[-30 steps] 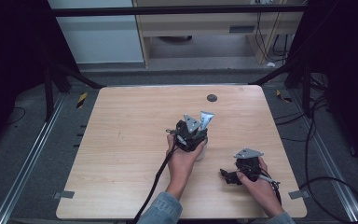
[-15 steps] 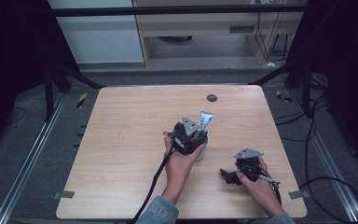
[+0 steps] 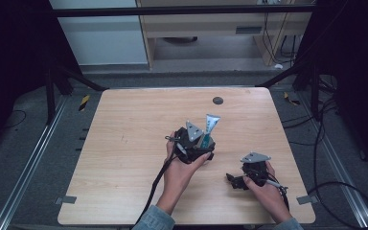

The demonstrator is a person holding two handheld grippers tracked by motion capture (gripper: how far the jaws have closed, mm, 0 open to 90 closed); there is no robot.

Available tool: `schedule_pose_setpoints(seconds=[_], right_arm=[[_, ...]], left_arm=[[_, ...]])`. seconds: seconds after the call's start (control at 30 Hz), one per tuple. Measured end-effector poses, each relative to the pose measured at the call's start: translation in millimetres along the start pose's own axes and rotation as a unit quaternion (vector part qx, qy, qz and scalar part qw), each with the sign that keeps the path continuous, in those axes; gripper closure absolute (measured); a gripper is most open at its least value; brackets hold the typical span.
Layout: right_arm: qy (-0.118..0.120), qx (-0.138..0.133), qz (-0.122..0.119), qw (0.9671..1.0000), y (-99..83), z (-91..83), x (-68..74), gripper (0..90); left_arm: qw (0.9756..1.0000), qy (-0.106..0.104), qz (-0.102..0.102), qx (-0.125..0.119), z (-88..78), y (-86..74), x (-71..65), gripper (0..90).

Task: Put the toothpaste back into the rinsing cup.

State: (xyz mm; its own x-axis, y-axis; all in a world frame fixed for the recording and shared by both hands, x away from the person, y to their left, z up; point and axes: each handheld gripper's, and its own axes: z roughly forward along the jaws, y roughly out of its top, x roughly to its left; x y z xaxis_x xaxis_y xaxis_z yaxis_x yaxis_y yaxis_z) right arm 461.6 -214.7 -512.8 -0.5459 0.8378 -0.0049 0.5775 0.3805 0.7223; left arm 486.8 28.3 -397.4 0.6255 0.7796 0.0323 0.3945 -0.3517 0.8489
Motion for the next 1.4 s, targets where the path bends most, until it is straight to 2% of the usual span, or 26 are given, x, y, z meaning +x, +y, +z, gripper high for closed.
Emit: schedule_pose_setpoints(seconds=[0.13, 0.23, 0.27, 0.33, 0.4, 0.43, 0.5, 0.57, 0.6, 0.77, 0.9, 0.93, 1.0, 1.17, 1.2, 1.27, 1.4], right_arm=[[-0.001, 0.0, -0.002, 1.0, -0.1, 0.0, -0.2, 0.6], [0.0, 0.0, -0.001, 1.0, 0.0, 0.0, -0.1, 0.6], [0.0, 0.0, -0.001, 1.0, 0.0, 0.0, -0.1, 0.6], [0.0, 0.0, -0.001, 1.0, 0.0, 0.0, 0.0, 0.6], [-0.001, 0.0, -0.001, 1.0, 0.0, 0.0, 0.0, 0.5], [0.0, 0.0, 0.0, 1.0, 0.0, 0.0, 0.0, 0.6], [0.0, 0.0, 0.0, 1.0, 0.0, 0.0, 0.0, 0.6], [0.0, 0.0, 0.0, 1.0, 0.0, 0.0, 0.0, 0.6], [0.0, 0.0, 0.0, 1.0, 0.0, 0.0, 0.0, 0.6], [0.0, 0.0, -0.001, 1.0, -0.1, 0.1, -0.1, 0.5], [0.0, 0.0, 0.0, 1.0, -0.1, 0.0, 0.0, 0.6], [0.0, 0.0, -0.001, 1.0, -0.1, 0.0, 0.0, 0.6], [0.0, 0.0, 0.0, 1.0, 0.0, 0.0, 0.0, 0.6], [0.0, 0.0, -0.001, 1.0, -0.1, 0.0, 0.0, 0.6], [0.0, 0.0, 0.0, 1.0, 0.0, 0.0, 0.0, 0.6], [0.0, 0.0, 0.0, 1.0, 0.0, 0.1, 0.0, 0.6], [0.0, 0.0, 0.0, 1.0, -0.1, 0.0, 0.0, 0.6]], left_arm=[[0.9999, -0.012, 0.003, 0.007, -7.5, 0.2, 1.9, 6.4], [0.9999, -0.009, 0.001, 0.005, -12.6, 0.3, 5.3, 5.6], [1.0, -0.003, -0.001, 0.002, -15.3, 0.4, 7.5, 5.4], [0.9999, -0.012, -0.005, -0.003, -21.0, 0.5, 14.2, 5.1], [1.0, -0.006, 0.003, 0.003, -25.3, 0.1, 20.5, 4.8], [1.0, -0.006, -0.001, 0.007, -31.0, -1.3, 28.0, 4.6], [1.0, -0.005, -0.003, 0.007, -34.0, -2.2, 30.8, 4.5], [0.9999, -0.001, 0.006, 0.012, -39.3, -4.9, 35.9, 3.7], [0.9997, -0.002, 0.013, 0.019, -42.9, -8.8, 40.3, 3.1], [0.9992, 0.003, 0.019, 0.034, -48.6, -19.7, 48.8, 2.6], [0.9979, -0.002, 0.028, 0.059, -51.9, -34.3, 59.3, 2.3], [0.9978, 0.0, 0.019, 0.064, -53.6, -42.1, 64.3, 2.6], [0.9974, 0.002, 0.023, 0.068, -57.0, -47.4, 67.6, 2.6], [0.9968, 0.006, 0.029, 0.074, -63.6, -54.7, 71.9, 2.7], [0.996, 0.006, 0.045, 0.076, -67.5, -58.7, 71.4, 2.3], [0.9953, 0.009, 0.051, 0.082, -69.3, -62.4, 70.8, 2.4], [0.995, 0.017, 0.05, 0.085, -68.7, -71.0, 73.1, 2.5]])
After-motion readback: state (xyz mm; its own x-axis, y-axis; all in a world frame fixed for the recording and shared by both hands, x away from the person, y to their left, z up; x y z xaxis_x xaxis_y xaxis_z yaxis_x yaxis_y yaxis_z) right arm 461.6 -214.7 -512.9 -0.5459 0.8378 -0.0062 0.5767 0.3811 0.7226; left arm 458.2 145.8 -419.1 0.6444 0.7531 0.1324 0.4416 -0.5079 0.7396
